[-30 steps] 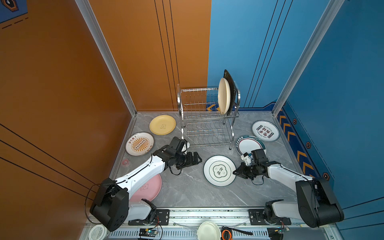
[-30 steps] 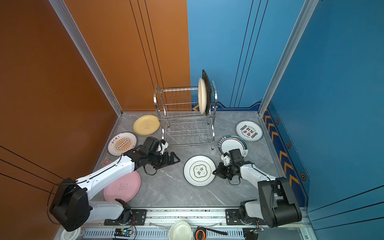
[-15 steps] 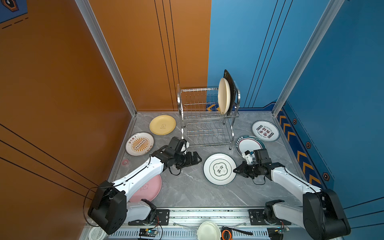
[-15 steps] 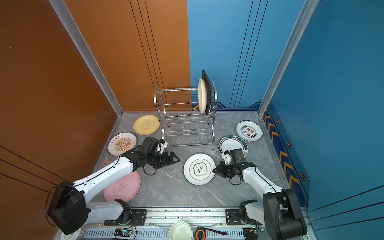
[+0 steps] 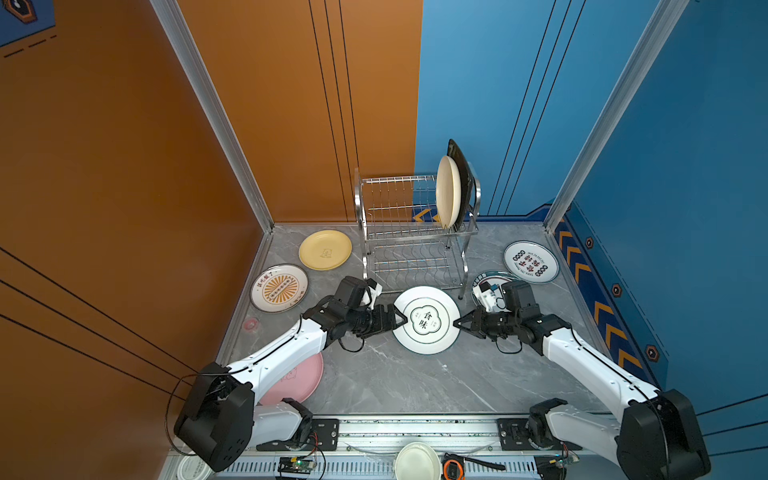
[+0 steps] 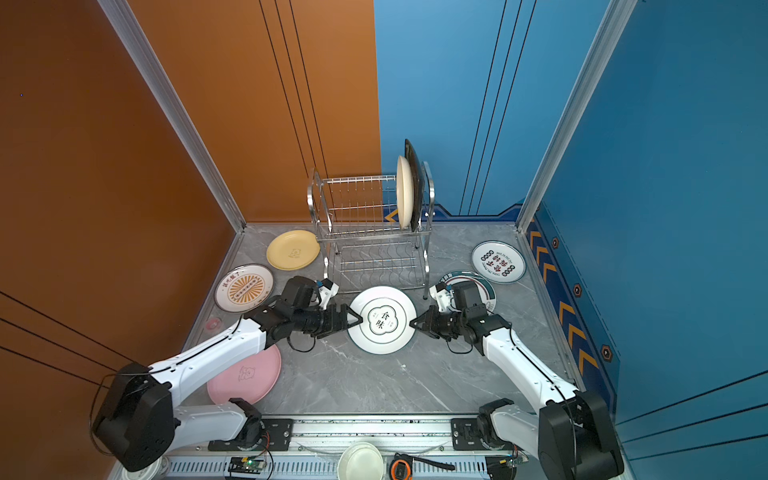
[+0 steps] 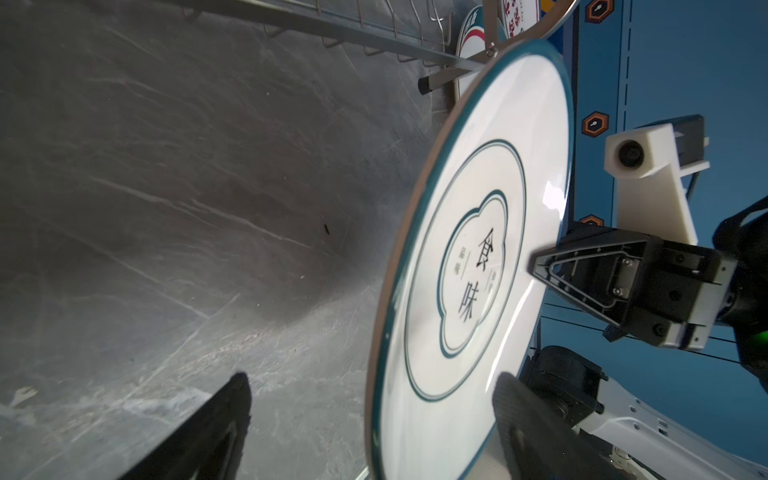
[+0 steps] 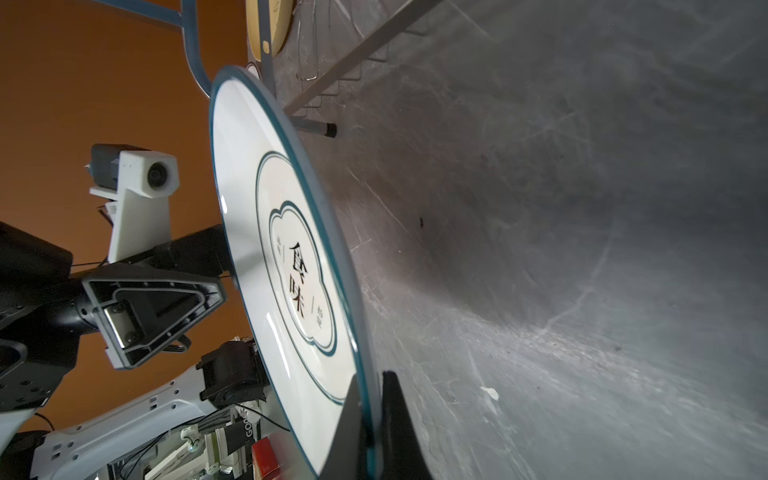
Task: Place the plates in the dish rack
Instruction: 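Tilt the white plate upright between both grippers, left gripper pinching its rim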
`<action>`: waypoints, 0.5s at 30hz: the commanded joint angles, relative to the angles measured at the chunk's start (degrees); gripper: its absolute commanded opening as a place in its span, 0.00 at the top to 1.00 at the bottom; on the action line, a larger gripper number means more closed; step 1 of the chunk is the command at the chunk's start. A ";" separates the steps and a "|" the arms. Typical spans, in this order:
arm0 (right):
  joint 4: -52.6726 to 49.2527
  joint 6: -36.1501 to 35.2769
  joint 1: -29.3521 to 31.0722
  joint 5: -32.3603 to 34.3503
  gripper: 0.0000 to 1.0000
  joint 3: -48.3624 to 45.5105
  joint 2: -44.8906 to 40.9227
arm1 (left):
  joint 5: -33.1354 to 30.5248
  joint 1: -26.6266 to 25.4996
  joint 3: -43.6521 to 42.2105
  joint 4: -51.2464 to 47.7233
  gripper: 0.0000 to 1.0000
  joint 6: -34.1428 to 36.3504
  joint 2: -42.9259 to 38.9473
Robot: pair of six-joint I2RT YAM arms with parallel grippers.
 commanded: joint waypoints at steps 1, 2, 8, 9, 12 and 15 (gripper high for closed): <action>3.78 1.81 1.90 -2.68 1.00 4.21 1.74 | 3.54 0.93 -1.11 5.61 0.20 -1.47 -1.69; 3.82 1.74 2.38 -2.68 1.00 4.83 2.34 | 3.74 1.10 -1.25 6.00 0.23 -1.60 -1.95; 4.57 1.51 4.08 -3.10 1.00 7.50 5.11 | 3.88 2.69 -2.49 7.15 0.41 -2.93 -4.66; 4.74 1.56 4.17 -3.29 1.00 7.87 5.46 | 4.09 3.03 -2.91 7.56 0.45 -3.34 -5.12; 5.15 1.39 4.56 -4.15 1.00 9.27 6.67 | 4.60 3.78 -3.98 8.76 0.58 -4.56 -6.27; 5.77 1.24 5.02 -5.13 1.00 10.57 7.73 | 4.87 4.21 -4.50 9.09 0.71 -5.16 -6.88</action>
